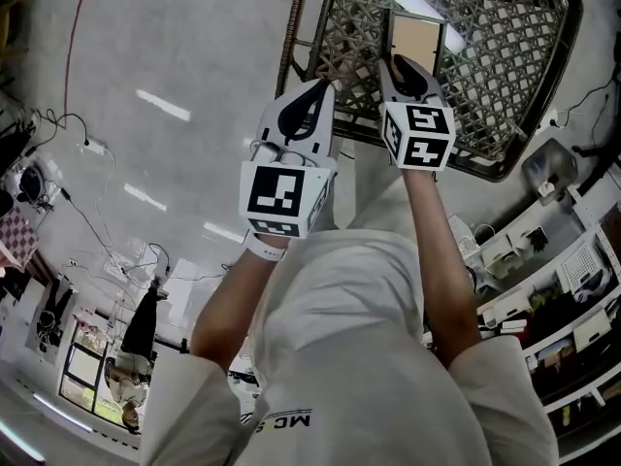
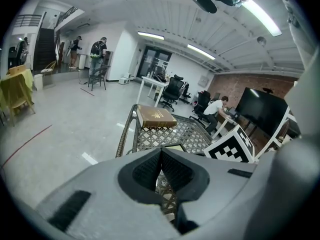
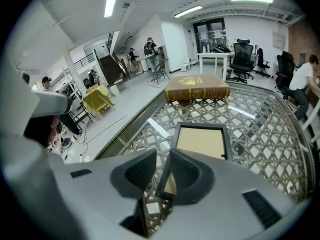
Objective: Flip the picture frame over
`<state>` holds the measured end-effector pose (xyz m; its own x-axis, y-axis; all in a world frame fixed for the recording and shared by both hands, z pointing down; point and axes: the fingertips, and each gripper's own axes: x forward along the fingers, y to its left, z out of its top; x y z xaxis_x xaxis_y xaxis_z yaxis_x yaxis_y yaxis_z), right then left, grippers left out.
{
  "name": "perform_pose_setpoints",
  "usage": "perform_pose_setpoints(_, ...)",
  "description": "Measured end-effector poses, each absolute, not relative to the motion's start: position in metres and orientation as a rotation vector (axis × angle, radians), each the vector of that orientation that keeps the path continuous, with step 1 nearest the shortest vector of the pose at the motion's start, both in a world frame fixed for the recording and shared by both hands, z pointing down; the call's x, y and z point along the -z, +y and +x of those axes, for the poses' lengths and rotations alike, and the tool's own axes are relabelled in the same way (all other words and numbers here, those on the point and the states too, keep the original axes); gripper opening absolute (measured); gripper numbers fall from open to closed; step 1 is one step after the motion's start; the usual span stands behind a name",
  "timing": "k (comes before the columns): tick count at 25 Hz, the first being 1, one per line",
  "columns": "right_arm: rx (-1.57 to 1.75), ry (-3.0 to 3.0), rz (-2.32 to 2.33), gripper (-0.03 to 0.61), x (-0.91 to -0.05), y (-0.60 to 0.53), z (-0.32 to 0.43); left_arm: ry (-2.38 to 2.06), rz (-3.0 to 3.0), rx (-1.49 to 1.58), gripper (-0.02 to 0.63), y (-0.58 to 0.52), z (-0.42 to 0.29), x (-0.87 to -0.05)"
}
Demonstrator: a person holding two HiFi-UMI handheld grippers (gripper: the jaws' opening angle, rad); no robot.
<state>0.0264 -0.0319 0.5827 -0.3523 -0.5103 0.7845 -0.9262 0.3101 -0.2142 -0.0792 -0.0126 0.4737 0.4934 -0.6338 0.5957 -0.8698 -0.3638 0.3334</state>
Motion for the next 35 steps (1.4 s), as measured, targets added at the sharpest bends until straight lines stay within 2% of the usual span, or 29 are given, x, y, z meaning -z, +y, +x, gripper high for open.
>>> perform_pose_setpoints(11,-0.913,-1.879,1.326,0.109,-0.61,-0.03,0.027,-1.229,2.114,-0.506,0.025,-0.009,-0.083,-0.479)
perform_pose_setpoints(17,-0.775,-1.793,1.354,0.074,-0.61,-0.031,0.028,-1.239,2.11,-0.513,0.025,-0.007,-0.087,-0.477)
perform_pose_setpoints(35,-0.927,-1.818,1.408,0.055,-0.612,-0.03,0.035,-1.244,2.121,-0.515,0.025,0.0,-0.083,-0.475)
